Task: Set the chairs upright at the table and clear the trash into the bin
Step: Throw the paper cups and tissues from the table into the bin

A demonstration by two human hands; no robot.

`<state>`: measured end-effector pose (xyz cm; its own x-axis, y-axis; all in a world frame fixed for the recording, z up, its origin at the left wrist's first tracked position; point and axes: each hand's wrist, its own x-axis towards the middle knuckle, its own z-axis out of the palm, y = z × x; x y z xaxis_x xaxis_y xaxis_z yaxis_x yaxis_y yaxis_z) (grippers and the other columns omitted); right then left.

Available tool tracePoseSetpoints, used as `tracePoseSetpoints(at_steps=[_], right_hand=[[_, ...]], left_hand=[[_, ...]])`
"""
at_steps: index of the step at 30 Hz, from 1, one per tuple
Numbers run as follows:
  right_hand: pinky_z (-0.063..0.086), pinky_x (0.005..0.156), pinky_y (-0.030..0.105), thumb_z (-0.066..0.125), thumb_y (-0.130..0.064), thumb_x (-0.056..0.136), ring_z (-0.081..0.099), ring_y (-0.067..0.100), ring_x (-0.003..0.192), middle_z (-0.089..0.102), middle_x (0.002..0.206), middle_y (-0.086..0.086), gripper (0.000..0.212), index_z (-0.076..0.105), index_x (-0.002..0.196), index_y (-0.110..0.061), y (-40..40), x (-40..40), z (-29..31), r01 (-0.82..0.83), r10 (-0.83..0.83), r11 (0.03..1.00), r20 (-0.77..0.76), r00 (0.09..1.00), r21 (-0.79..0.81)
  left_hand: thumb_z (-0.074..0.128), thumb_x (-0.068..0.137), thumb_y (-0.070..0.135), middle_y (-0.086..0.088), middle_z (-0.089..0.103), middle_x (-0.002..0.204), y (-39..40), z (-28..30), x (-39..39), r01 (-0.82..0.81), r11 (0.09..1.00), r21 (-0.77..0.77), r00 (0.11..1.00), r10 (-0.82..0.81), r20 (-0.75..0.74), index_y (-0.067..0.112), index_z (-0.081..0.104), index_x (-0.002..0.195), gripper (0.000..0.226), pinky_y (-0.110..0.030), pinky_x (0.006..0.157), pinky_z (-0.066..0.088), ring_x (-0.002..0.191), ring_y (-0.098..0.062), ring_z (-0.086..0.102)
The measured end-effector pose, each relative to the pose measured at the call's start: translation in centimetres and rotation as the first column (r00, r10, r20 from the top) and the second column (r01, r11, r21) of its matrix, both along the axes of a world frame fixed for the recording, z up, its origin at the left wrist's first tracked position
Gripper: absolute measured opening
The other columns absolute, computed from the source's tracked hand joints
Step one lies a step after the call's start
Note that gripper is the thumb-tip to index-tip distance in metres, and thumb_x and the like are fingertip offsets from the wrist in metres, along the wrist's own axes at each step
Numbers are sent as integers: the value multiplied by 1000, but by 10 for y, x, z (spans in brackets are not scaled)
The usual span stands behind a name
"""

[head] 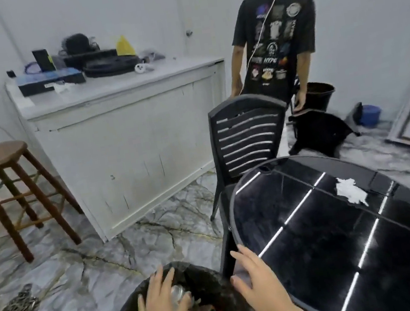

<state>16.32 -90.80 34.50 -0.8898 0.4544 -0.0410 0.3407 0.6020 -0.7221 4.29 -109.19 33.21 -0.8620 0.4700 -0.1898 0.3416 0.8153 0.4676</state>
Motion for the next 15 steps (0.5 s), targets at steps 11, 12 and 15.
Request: tracePoseSetpoints(at_steps=[11,12,15], right_hand=[[21,115,33,56,-40,87,21,5,139,21,150,-18,57,34,139,-33,127,65,57,414,-401,908,-165,901,56],[21,115,33,57,-40,87,20,6,140,20,150,-18,59,33,139,-33,141,72,58,442,-429,896,-163,889,51],[19,115,32,57,-41,86,17,6,141,19,154,-11,63,30,141,-30,184,88,58,514,-502,856,-146,852,54]], left_hand=[[17,59,87,17,3,156,151,65,-4,394,895,212,912,-352,-211,40,19,142,96,-49,116,5,144,-9,7],[15,59,85,15,3,157,169,68,-2,418,883,216,901,-372,-222,40,19,142,95,-49,117,5,144,-9,6],[12,62,77,16,3,157,222,79,9,474,851,225,874,-423,-240,39,18,143,90,-47,117,4,145,-8,3]])
